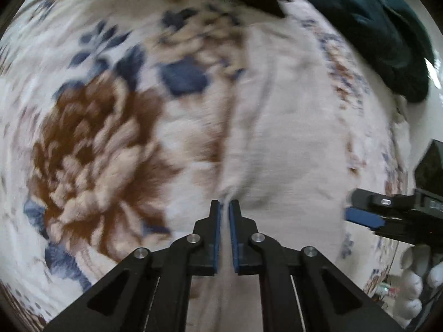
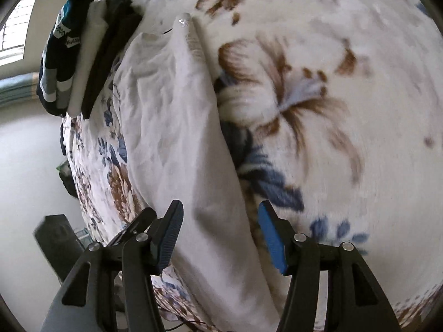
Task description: Fold small clothes
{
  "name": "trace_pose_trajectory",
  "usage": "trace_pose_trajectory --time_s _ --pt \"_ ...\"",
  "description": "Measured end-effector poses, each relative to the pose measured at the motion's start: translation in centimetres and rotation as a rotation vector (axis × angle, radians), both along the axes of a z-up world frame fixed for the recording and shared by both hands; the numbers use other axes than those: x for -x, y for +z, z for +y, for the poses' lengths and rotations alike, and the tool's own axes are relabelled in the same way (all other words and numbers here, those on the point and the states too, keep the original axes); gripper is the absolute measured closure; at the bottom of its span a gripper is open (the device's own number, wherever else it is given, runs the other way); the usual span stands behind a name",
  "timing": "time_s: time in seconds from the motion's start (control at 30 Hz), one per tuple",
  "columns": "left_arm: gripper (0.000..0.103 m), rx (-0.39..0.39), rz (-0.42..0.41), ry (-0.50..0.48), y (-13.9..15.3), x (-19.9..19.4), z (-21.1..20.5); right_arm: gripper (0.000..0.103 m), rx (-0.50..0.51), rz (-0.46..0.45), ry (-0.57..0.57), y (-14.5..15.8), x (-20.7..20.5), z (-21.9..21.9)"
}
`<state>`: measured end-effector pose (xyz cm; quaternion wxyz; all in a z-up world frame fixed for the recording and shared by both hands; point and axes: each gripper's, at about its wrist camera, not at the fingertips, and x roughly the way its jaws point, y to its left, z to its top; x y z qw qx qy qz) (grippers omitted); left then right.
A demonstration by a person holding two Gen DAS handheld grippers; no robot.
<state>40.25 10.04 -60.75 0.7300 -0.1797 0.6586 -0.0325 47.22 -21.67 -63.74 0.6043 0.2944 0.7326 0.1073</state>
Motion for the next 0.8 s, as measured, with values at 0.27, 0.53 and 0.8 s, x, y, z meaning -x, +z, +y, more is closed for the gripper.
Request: trace_pose_trajectory --time_s 0.27,0.53,0.8 --pt "0.083 0.11 -0.056 0.084 3.8 1.0 1.4 0.044 -0.042 -0.006 -0.01 1.0 -0.2 -1.1" --pt "0.071 0.087 -0.029 0.016 1.3 0.4 -1.9 0.044 -0.076 0.03 -0.007 -0.3 0.8 0.1" --pt "0.088 0.092 0.021 0.032 -0.1 -0.2 -1.3 0.044 -0.064 0.062 0.016 -2.4 0.9 0.8"
